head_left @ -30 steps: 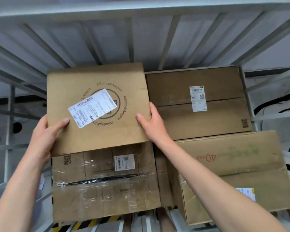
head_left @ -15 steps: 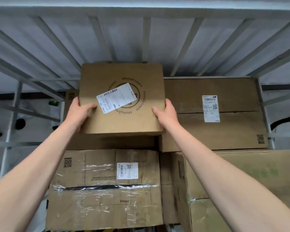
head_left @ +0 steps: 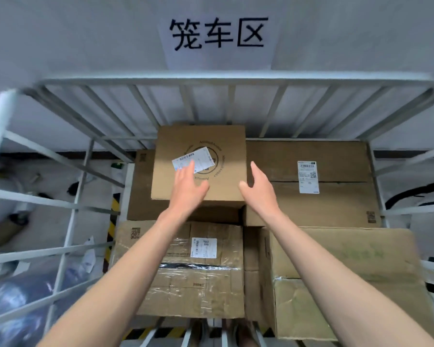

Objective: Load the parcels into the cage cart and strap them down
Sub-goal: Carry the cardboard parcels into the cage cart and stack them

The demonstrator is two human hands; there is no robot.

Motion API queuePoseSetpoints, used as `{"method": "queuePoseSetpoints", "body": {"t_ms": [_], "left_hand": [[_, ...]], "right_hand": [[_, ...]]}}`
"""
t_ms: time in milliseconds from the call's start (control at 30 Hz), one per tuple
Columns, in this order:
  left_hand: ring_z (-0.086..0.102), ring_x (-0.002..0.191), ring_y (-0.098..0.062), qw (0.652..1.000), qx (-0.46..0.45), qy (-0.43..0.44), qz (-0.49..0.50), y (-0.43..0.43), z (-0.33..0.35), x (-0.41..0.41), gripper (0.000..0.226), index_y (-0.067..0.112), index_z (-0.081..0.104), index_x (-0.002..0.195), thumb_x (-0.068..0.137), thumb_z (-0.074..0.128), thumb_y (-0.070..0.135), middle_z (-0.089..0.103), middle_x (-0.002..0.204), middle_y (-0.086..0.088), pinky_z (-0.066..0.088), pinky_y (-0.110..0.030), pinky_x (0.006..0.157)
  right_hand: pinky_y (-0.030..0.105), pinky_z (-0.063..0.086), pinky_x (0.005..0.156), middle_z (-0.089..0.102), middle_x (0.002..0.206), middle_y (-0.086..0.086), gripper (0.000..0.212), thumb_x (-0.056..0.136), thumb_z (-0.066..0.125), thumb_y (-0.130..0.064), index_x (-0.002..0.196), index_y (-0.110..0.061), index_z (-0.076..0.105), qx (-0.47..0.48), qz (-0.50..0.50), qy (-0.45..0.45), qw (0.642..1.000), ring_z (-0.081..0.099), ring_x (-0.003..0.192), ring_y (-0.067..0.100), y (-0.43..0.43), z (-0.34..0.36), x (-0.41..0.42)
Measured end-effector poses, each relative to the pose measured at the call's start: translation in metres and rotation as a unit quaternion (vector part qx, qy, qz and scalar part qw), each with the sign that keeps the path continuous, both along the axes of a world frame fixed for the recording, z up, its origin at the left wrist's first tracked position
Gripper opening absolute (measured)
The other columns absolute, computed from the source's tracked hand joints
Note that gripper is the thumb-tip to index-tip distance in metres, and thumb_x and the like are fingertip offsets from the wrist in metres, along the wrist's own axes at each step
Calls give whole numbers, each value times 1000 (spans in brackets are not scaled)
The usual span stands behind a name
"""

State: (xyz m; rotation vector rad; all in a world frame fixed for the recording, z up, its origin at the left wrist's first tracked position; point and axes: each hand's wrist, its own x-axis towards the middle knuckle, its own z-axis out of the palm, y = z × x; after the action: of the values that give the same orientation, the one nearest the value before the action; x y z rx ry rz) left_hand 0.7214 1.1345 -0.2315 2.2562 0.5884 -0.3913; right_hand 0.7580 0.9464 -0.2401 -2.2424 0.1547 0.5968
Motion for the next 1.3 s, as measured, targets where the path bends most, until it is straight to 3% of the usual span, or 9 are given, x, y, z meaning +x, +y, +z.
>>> {"method": "queuePoseSetpoints", "body": {"t_ms": [233, 467, 700, 900, 1067, 1200, 1300], "left_hand": [[26, 149, -28, 988, 47, -36, -140, -83, 133, -50, 74, 15, 27, 156, 91, 57, 32, 35, 159, -10, 25, -47, 120], [30, 147, -26, 965, 48, -89, -242, -146, 220, -108, 69, 13, 28, 156, 96, 55, 31, 38, 158, -7, 26, -40, 120], [37, 142, -32, 936, 59, -95, -334, -192, 256, -154, 68, 15, 32, 155, 92, 56, 30, 45, 153, -8, 33, -51, 115], [44, 136, -32, 906, 47, -103, -408, -258, 272, -189, 70, 17, 34, 154, 89, 55, 33, 51, 147, -12, 39, -48, 110], [39, 140, -32, 862, 35, -104, -494, -356, 288, -217, 70, 19, 32, 154, 90, 55, 31, 48, 150, -13, 34, -48, 114], [49, 132, -32, 817, 35, -124, -562, -456, 301, -250, 67, 16, 33, 154, 93, 59, 28, 53, 143, -17, 40, -42, 108], [49, 132, -34, 801, 20, -120, -587, -526, 303, -276, 67, 14, 34, 153, 93, 61, 28, 52, 144, -19, 41, -41, 107]], "right_hand": [[43, 22, 121, 21, 166, 6, 71, 92, 51, -38, 157, -24, 25, -110, 45, -36, 992, 18, 152, 26, -75, 135, -68], [47, 21, 121, 20, 166, 5, 69, 96, 47, -48, 157, -24, 26, -162, -48, -42, 985, 17, 151, 33, -161, 215, -147], [50, 19, 119, 14, 167, 0, 70, 96, 45, -52, 158, -29, 21, -176, -125, -33, 976, 12, 153, 28, -202, 255, -242], [55, 22, 119, 14, 167, 1, 72, 95, 45, -55, 158, -30, 20, -174, -200, -36, 964, 12, 153, 29, -248, 267, -321], [53, 24, 119, 15, 167, 4, 72, 95, 43, -56, 157, -28, 23, -175, -284, -26, 942, 15, 152, 29, -323, 272, -378], [53, 29, 116, 24, 163, 8, 72, 93, 41, -57, 156, -25, 27, -179, -350, -30, 919, 25, 148, 31, -403, 273, -435], [49, 24, 120, 22, 165, 9, 72, 95, 45, -53, 157, -22, 27, -182, -387, -19, 904, 20, 151, 29, -464, 272, -475]]}}
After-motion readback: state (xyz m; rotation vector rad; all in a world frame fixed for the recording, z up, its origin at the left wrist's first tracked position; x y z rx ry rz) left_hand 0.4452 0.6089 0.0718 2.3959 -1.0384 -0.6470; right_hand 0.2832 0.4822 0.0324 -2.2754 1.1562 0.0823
